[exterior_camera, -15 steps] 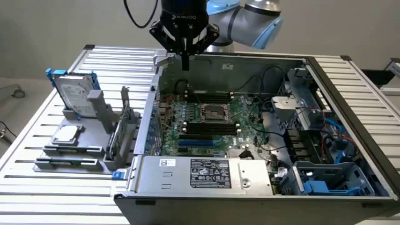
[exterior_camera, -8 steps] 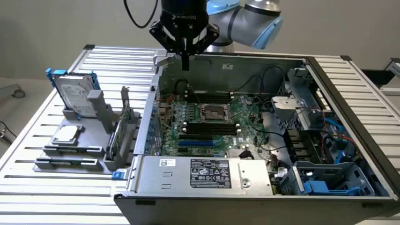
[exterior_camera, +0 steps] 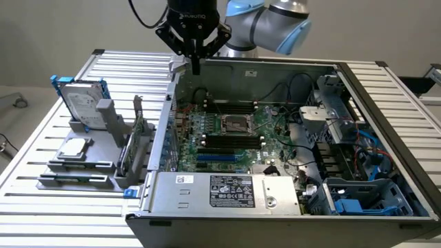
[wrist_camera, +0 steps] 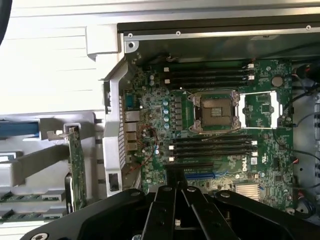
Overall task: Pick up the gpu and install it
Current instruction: 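Reach for the gpu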
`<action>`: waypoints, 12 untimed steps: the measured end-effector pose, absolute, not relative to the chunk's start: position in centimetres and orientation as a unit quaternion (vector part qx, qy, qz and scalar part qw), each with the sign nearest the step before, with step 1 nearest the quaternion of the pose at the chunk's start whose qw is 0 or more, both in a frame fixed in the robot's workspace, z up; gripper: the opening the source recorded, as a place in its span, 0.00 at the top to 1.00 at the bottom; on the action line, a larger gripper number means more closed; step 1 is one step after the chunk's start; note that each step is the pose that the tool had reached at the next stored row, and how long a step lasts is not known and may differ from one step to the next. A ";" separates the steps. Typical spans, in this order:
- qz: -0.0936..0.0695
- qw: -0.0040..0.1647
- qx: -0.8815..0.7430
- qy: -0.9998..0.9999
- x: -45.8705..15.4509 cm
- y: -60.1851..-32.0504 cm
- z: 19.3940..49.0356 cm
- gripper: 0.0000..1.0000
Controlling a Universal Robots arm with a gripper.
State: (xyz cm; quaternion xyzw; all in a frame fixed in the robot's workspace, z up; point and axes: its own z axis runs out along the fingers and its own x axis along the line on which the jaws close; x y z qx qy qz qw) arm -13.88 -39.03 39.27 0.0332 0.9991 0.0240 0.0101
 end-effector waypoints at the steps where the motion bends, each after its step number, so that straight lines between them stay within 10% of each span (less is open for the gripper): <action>1: 0.024 0.010 0.033 0.999 -14.3 -38.9 39.3 0.89; 12: 0.025 0.007 0.033 0.999 -19.1 -38.2 39.0 0.89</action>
